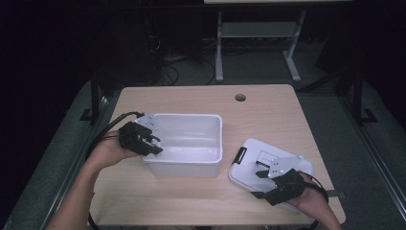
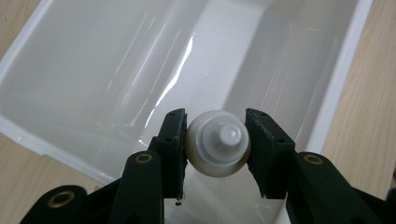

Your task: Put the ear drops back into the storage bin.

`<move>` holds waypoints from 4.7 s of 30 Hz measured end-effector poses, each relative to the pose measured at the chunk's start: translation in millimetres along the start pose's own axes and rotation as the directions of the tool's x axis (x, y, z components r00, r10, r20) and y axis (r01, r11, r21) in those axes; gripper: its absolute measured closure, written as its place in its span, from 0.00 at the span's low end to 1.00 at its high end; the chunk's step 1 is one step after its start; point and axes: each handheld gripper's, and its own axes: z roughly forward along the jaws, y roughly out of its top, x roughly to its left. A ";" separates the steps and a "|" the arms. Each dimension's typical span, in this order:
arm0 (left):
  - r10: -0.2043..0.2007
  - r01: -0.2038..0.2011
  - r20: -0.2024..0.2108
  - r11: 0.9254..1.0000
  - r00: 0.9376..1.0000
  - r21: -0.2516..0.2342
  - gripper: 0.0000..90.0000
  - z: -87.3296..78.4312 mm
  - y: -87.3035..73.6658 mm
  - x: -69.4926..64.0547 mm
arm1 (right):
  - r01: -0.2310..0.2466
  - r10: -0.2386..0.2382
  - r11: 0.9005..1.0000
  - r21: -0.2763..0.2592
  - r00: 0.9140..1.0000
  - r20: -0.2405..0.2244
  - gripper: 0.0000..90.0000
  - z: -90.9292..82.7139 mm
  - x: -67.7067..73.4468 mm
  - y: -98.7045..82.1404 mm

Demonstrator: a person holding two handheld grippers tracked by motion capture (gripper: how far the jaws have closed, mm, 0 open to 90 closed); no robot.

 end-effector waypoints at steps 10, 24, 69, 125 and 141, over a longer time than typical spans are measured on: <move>-0.003 0.003 0.004 1.000 1.000 -0.004 0.67 1.5 0.2 -0.9 | 0.002 -0.002 1.000 -0.004 1.000 -0.002 0.36 0.2 0.3 -1.3; -0.046 0.046 0.003 0.999 0.999 -0.012 0.67 9.8 -14.0 1.9 | 0.002 -0.002 1.000 -0.006 1.000 -0.008 0.36 0.5 0.2 -1.2; -0.020 0.019 -0.038 1.000 0.999 -0.007 0.68 6.8 -4.9 -0.3 | -0.001 0.001 1.000 -0.008 1.000 -0.001 0.36 -2.2 0.6 -1.8; -0.092 0.080 -0.104 0.990 0.990 -0.112 0.59 -42.1 -90.9 -59.6 | 0.032 -0.033 0.999 0.019 0.998 0.052 0.38 -35.2 -3.5 22.0; -0.099 0.087 -0.086 0.987 0.991 -0.134 0.58 -22.9 -108.8 -71.6 | -0.035 0.027 0.996 0.077 0.994 0.104 0.47 -36.8 -32.9 8.1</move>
